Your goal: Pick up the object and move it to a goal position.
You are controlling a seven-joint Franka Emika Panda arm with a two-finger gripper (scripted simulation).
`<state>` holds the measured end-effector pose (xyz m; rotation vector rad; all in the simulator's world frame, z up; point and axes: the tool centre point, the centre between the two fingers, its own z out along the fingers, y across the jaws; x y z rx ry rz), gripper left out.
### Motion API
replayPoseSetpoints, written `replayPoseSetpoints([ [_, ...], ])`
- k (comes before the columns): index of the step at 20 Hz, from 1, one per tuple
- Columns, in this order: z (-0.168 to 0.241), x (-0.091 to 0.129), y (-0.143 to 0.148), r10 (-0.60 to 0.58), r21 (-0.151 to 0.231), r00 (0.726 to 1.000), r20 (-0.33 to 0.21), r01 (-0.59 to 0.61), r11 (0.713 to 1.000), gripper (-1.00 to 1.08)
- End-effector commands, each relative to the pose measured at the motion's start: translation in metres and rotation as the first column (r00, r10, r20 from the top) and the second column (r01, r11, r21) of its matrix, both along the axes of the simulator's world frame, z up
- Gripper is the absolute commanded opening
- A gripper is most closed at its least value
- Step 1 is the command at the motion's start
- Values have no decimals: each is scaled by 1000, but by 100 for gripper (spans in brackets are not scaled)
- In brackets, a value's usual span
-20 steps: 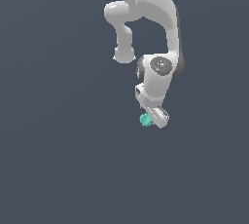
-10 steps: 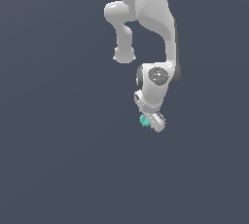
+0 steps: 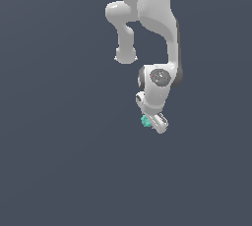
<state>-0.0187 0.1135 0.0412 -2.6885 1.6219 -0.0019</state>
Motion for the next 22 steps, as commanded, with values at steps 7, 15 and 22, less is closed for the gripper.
replayPoseSetpoints([
  [7,3,-1,-3,0,0,1000,-1,0,1000,-100],
  [15,31,-8,-26,-1,1,1000,-1,1,1000,-100],
  [22,81,-21,-66,-1,2,1000,-2,1,1000,-100],
])
